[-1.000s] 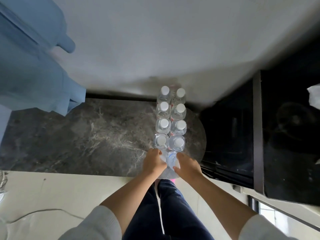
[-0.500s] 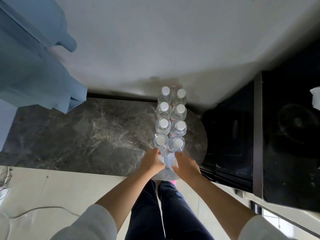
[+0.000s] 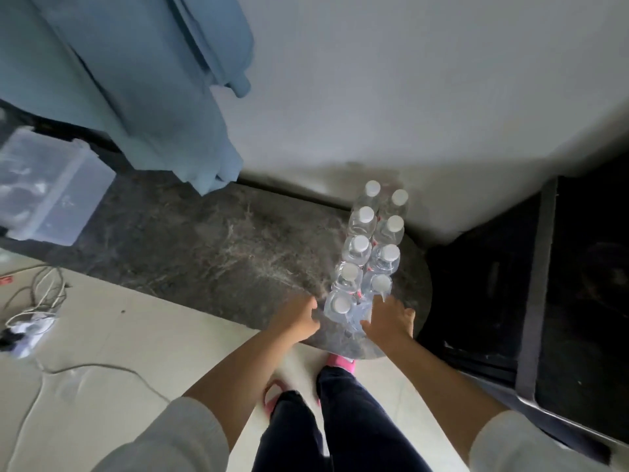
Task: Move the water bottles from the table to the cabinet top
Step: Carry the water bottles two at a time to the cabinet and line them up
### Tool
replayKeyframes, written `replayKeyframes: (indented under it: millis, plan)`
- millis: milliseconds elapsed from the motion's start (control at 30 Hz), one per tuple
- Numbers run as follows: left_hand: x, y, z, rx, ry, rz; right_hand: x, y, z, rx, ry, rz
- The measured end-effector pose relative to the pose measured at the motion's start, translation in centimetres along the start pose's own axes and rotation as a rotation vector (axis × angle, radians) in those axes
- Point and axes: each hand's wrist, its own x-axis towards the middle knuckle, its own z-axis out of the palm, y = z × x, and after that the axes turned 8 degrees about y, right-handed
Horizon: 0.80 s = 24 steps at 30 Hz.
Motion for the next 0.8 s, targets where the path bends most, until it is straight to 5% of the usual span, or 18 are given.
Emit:
replayKeyframes:
  millis: [333,800]
  plan:
    - [-6.7,-13.6,-6.1,-0.013,0.38,-0.259,-2.1,-12.0,-4.9,-0.262,0.164,-0.383]
    - [-33.0,-41.4,-6.4,-0.046,0.58,-0.772,-21.7,-45.0,-1.5,-0.474,0.235,-1.326]
